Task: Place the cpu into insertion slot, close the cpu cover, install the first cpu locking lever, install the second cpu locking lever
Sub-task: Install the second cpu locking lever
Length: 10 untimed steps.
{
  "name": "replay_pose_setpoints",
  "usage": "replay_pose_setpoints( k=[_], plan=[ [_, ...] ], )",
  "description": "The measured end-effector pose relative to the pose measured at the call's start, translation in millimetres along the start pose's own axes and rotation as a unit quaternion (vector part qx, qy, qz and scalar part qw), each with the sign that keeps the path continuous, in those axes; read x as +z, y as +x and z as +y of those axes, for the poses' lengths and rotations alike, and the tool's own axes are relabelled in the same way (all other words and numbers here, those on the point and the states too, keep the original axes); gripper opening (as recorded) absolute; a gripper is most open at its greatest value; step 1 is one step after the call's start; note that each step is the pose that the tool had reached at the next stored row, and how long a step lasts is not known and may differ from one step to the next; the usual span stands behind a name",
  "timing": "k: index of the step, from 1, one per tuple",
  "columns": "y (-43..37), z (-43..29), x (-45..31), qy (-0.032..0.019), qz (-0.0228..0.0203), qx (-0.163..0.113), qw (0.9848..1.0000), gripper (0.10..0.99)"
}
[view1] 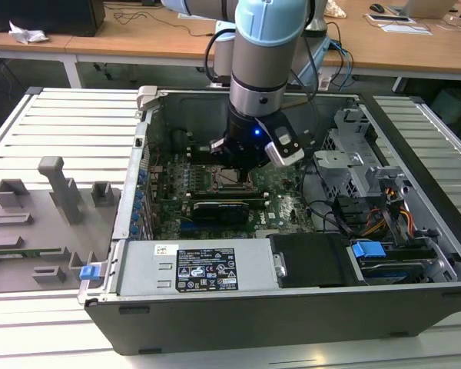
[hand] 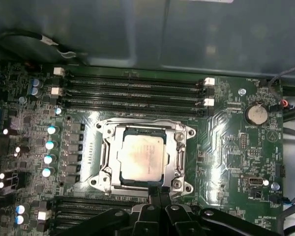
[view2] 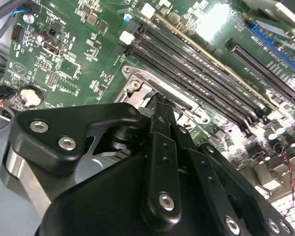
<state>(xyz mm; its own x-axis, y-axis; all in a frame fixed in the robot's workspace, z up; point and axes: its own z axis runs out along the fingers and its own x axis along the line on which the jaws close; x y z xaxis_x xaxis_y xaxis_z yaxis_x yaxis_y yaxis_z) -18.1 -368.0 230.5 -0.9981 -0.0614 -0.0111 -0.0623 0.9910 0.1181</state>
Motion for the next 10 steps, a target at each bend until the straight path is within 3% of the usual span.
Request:
replay_pose_setpoints(
  k=[4, 10],
  plan=[
    [2.7, -3.6, -0.2, 0.0000, 0.0000, 0.000, 1.0000, 0.106],
    [24.0, -3.8, 3.1, 0.0000, 0.0000, 0.000, 1.0000, 0.106]
  ],
)
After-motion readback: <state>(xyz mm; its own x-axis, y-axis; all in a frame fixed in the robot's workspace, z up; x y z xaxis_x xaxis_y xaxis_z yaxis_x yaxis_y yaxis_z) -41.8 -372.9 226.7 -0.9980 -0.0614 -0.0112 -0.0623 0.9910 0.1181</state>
